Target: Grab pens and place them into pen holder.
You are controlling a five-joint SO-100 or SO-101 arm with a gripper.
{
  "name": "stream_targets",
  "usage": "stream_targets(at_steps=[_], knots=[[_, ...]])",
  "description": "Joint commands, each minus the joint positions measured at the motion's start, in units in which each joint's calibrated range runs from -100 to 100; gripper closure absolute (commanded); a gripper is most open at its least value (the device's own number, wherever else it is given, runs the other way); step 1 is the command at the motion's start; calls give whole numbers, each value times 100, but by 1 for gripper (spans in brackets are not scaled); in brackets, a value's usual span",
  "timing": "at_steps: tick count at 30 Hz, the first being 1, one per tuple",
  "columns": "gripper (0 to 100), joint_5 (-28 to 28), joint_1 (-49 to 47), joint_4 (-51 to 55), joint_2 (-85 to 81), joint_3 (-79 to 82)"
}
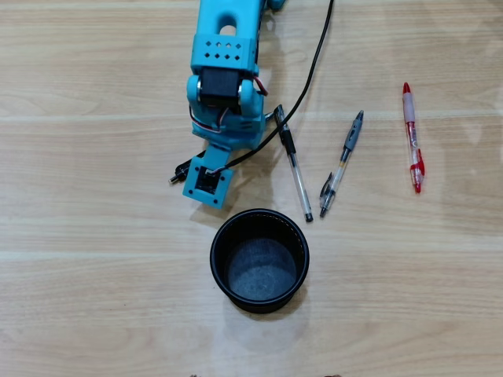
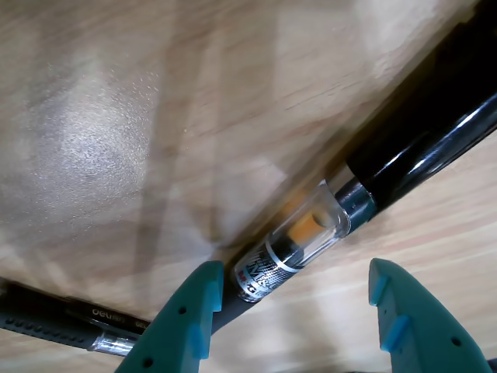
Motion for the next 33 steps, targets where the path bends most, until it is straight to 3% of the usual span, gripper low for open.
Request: stream_targets(at_steps=[1, 7, 16, 24, 27, 33], knots=[[78, -107, 142, -66, -59, 86], [98, -311, 222, -66, -59, 322], [98, -238, 585, 37, -676, 295], [98, 478, 1093, -83, -2232, 32], [98, 818, 1013, -668, -2612, -384], [98, 1189, 118, -2945, -3060, -475]])
